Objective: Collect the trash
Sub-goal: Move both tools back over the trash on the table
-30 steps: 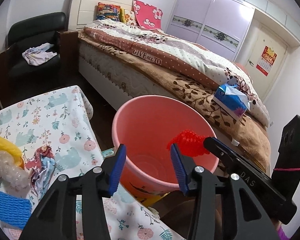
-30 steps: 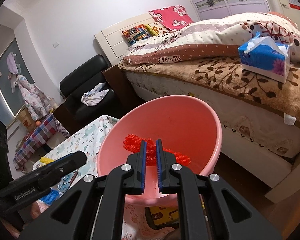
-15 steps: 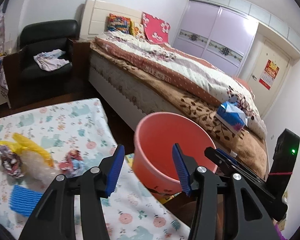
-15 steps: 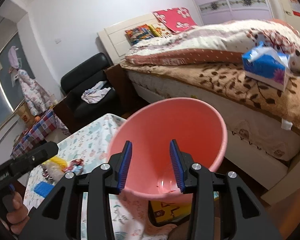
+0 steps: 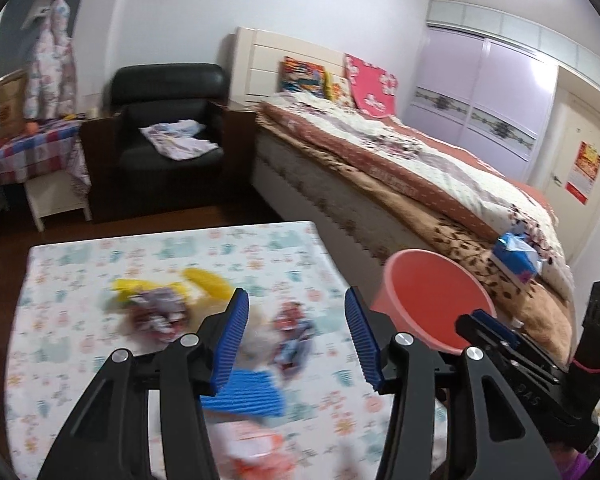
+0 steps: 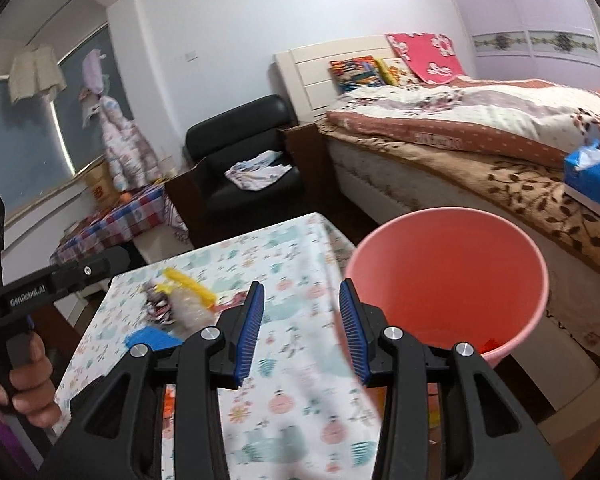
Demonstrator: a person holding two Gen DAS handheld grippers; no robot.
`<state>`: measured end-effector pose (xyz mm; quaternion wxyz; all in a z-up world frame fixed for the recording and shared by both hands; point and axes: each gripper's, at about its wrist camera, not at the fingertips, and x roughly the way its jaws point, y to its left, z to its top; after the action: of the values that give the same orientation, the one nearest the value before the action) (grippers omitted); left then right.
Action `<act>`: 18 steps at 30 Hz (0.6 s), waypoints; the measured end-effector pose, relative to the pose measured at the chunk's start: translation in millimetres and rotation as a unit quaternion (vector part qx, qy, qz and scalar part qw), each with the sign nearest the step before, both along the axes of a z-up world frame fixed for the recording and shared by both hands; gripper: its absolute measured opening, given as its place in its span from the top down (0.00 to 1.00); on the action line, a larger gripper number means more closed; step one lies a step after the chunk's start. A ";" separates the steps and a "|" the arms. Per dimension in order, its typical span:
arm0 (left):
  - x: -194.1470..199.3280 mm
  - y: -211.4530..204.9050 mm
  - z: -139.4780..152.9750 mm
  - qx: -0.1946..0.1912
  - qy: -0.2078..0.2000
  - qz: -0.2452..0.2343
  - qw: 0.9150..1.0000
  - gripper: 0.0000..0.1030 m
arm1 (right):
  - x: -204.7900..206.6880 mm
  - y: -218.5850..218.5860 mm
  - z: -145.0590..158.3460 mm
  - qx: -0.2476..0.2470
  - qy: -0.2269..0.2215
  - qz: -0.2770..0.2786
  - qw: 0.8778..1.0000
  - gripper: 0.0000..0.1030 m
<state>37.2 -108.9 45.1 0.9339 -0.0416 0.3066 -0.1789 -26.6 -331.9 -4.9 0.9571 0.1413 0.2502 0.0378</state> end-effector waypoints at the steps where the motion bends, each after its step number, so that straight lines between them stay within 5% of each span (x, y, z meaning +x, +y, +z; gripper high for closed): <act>1: -1.9 11.4 -0.5 0.002 0.000 0.009 1.000 0.52 | -0.2 5.0 -0.2 -0.001 0.001 0.005 1.000 0.61; 9: -12.6 81.5 -20.4 0.005 0.030 0.063 0.998 0.52 | 6.2 39.3 -6.0 -0.003 0.020 0.059 0.998 0.61; 18: -23.7 71.0 -57.9 0.014 0.083 0.040 0.996 0.52 | 11.8 58.8 -17.8 -0.006 0.041 0.083 0.996 0.61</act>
<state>13.5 -37.8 -12.8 0.9120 -0.0556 0.3838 -0.1335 -14.8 -273.1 -22.7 0.9403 0.1162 0.3003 0.1100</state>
